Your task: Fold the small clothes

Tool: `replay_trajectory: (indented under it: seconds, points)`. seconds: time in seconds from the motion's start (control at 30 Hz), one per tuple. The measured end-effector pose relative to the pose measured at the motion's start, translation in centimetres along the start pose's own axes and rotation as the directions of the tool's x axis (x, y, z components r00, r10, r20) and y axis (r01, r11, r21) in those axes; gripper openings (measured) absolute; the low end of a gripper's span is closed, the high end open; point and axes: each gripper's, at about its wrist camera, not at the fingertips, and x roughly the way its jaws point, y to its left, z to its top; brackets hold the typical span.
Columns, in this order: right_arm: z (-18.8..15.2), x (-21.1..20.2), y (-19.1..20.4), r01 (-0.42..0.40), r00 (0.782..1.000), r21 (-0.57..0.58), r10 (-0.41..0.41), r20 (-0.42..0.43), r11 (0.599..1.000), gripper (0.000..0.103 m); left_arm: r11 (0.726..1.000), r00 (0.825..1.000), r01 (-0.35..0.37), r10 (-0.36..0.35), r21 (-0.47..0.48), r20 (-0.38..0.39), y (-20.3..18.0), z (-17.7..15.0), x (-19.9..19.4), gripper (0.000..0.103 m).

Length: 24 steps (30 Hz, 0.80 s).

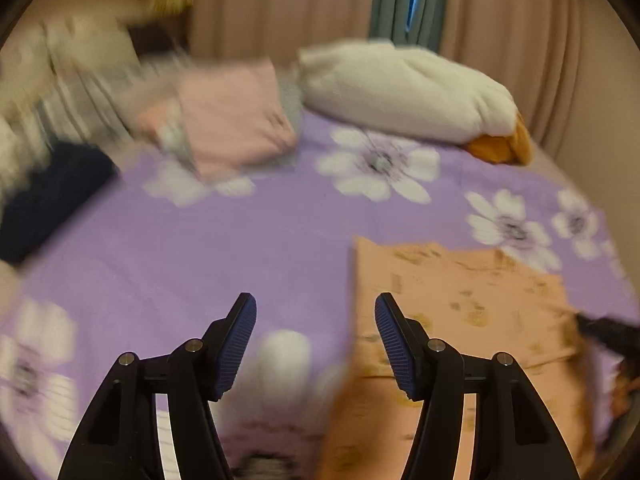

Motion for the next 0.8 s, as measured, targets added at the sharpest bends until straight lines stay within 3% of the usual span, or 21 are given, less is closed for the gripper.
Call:
replay_trajectory:
  seconds: [0.03, 0.1, 0.13, 0.2, 0.27, 0.33, 0.43, 0.53, 0.67, 0.73, 0.8]
  points:
    - [0.0, 0.1, 0.0, 0.014, 1.0, -0.007, -0.014, -0.001, 1.0, 0.024, 0.997, 0.996, 0.08, -0.08, -0.018, -0.03, -0.2, 0.3, 0.9, 0.06]
    - [-0.2, 0.1, 0.3, 0.023, 1.0, -0.04, -0.023, 0.004, 0.999, 0.024, 0.973, 0.971, 0.229, -0.231, -0.041, -0.055, -1.2, 0.4, 3.2, 0.06]
    - [-0.1, 0.1, 0.5, 0.029, 1.0, -0.057, -0.03, -0.003, 0.998, 0.024, 0.976, 0.972, 0.215, -0.218, -0.041, -0.085, -1.7, 0.2, 4.5, 0.06]
    - [-0.1, 0.0, 0.8, 0.039, 0.999, -0.084, -0.039, 0.001, 0.996, 0.024, 0.994, 0.978, 0.106, -0.106, -0.012, -0.18, -2.3, -0.7, 8.1, 0.06]
    - [0.0, -0.1, 0.6, 0.047, 0.999, -0.095, -0.047, 0.01, 0.994, 0.024, 1.0, 0.97, 0.018, -0.017, 0.001, -0.243, -1.4, -1.7, 11.0, 0.059]
    - [0.3, -0.1, 0.3, 0.044, 0.999, -0.078, -0.043, 0.016, 0.996, 0.024, 0.998, 0.977, 0.053, -0.047, 0.026, -0.208, -0.8, -1.7, 10.7, 0.059]
    - [0.3, 0.3, 0.1, 0.037, 0.999, -0.079, -0.037, 0.012, 0.996, 0.024, 0.999, 0.979, -0.034, 0.035, 0.008, -0.202, 0.4, -1.4, 10.4, 0.06]
    - [-0.5, 1.7, -0.8, 0.071, 0.997, -0.081, -0.071, 0.005, 0.994, 0.018, 0.997, 0.981, 0.047, -0.057, -0.058, -0.185, 2.3, -1.9, 10.1, 0.06]
    - [-0.3, 1.3, -3.1, 0.026, 1.0, 0.061, -0.025, -0.009, 0.998, 0.012, 1.0, 0.983, -0.03, 0.031, 0.009, -0.182, 1.0, -2.5, 9.3, 0.06]
    - [-0.3, -0.8, -3.5, -0.02, 0.999, 0.106, 0.016, 0.042, 0.994, 0.022, 0.997, 0.976, -0.038, 0.022, -0.071, -0.215, 1.4, -2.1, 8.6, 0.06]
    - [-0.6, -2.2, -3.5, -0.067, 0.996, 0.099, 0.06, 0.073, 0.993, 0.022, 0.987, 0.98, 0.022, -0.052, -0.157, -0.191, 2.2, -2.0, 6.5, 0.06]
